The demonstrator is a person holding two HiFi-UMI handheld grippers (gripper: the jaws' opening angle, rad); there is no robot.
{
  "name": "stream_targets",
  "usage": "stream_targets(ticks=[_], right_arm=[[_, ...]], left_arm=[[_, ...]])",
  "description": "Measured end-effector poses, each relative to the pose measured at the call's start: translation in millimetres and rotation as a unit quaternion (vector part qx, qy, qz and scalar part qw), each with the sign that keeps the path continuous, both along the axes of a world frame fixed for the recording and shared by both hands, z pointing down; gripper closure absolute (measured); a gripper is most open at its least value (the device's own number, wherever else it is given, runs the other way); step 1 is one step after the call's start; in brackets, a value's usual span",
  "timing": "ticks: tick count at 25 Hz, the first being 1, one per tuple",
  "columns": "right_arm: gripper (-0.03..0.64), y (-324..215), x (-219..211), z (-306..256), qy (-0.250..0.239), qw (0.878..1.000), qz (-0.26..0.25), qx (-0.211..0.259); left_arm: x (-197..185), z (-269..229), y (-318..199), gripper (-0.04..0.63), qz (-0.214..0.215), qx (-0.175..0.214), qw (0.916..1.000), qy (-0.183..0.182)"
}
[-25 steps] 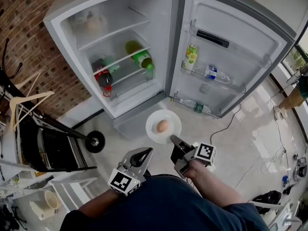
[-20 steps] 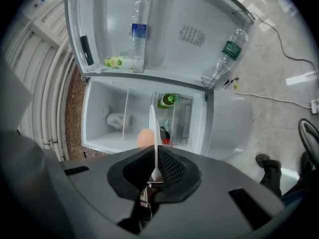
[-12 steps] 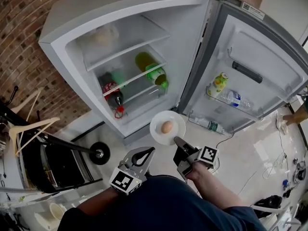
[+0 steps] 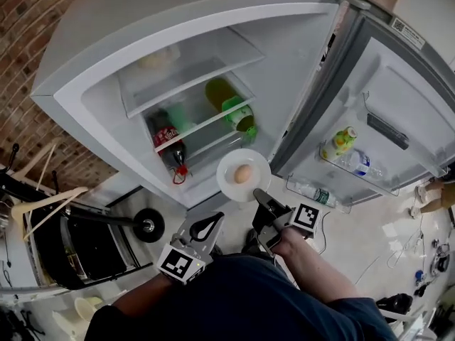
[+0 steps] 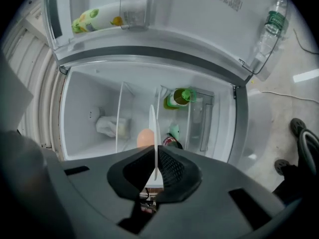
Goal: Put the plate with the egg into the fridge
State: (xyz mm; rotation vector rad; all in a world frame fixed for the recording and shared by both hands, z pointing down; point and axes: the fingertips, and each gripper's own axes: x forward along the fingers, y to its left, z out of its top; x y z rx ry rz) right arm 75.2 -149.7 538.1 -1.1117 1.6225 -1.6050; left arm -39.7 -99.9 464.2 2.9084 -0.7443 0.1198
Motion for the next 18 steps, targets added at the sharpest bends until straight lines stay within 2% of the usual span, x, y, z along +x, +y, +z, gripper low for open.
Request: stream_targets(ticks=[7,18], right_arm=[[0.595,-39.9,-1.4,-1.4,0.002,0.998,-0.060,0.000],[0.595,-86.8,-13.2,-4.0,-0.006,0.995,-0.104,0.000]], left_arm=[[8.5,-3.9,-27.3,0.591,-0.056,0.008,0.9984,-0.002],[6.5,-2.7,-44.8,0.591,-0.107,0.008,0.9942,-0.009]])
